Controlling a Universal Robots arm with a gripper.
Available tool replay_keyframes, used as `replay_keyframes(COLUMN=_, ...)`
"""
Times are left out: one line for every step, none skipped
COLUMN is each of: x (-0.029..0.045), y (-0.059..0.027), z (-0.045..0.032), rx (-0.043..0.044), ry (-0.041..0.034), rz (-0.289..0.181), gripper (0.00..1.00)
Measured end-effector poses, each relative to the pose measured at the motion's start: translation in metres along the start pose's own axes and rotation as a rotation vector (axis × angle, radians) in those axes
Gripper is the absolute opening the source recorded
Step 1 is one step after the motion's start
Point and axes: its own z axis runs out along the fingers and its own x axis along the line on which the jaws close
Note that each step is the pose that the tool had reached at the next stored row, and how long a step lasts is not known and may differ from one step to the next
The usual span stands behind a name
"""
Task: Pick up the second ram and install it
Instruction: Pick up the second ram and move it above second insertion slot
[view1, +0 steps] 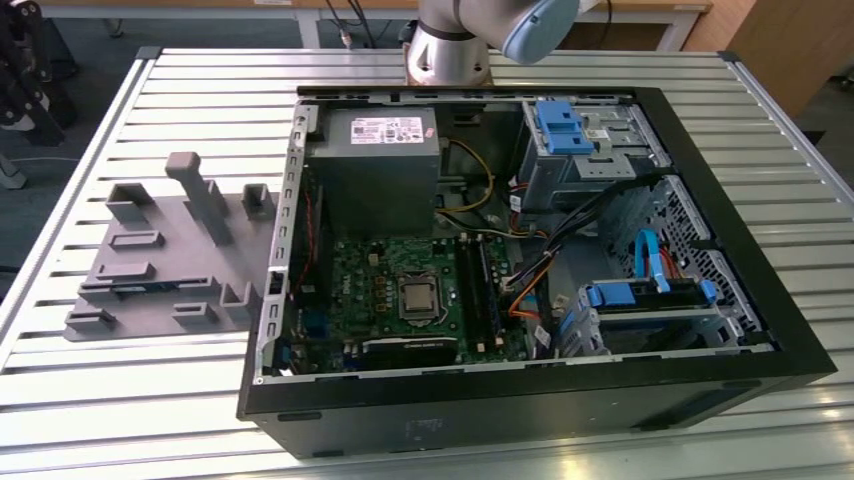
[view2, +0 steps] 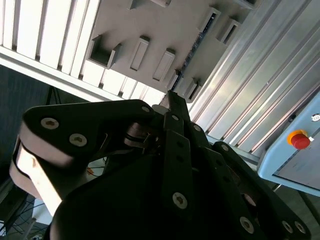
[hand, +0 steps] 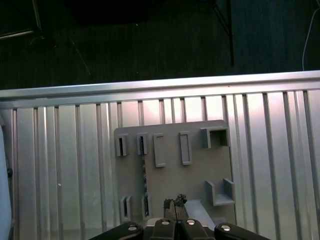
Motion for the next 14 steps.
replay_keyframes(x=0.0000, y=0.0000, z=0.0000, rx=0.0004, ry=-0.0005, rz=0.000, gripper=0.11)
replay_keyframes(x=0.0000, y=0.0001, z=0.0000, rx=0.0007, ry=-0.0018, rz=0.000, gripper=0.11)
replay_keyframes(x=0.0003, y=0.0000, z=0.0001, rx=0.0009, ry=-0.0068, rz=0.000, gripper=0.11)
replay_keyframes(x=0.0009, y=0.0000, z=0.0000, rx=-0.0004, ry=-0.0222, rz=-0.001, gripper=0.11)
replay_keyframes(x=0.0018, y=-0.0001, z=0.0001, rx=-0.0017, ry=-0.0416, rz=-0.002, gripper=0.11)
replay_keyframes(x=0.0027, y=0.0001, z=0.0002, rx=-0.0017, ry=-0.0513, rz=-0.003, gripper=0.11)
replay_keyframes(x=0.0031, y=0.0002, z=0.0002, rx=-0.0006, ry=-0.0521, rz=-0.006, gripper=0.11)
replay_keyframes(x=0.0034, y=0.0003, z=0.0002, rx=0.0013, ry=-0.0521, rz=-0.014, gripper=0.11)
replay_keyframes(x=0.0037, y=0.0003, z=0.0003, rx=0.0036, ry=-0.0519, rz=-0.024, gripper=0.11)
replay_keyframes(x=0.0038, y=0.0002, z=0.0003, rx=0.0062, ry=-0.0515, rz=-0.035, gripper=0.11)
replay_keyframes(x=0.0040, y=0.0002, z=0.0002, rx=0.0087, ry=-0.0512, rz=-0.047, gripper=0.11)
replay_keyframes(x=0.0041, y=0.0001, z=0.0003, rx=0.0108, ry=-0.0508, rz=-0.061, gripper=0.11)
replay_keyframes(x=0.0040, y=0.0000, z=0.0005, rx=0.0114, ry=-0.0506, rz=-0.076, gripper=0.11)
replay_keyframes(x=0.0041, y=0.0001, z=0.0006, rx=0.0117, ry=-0.0500, rz=-0.090, gripper=0.11)
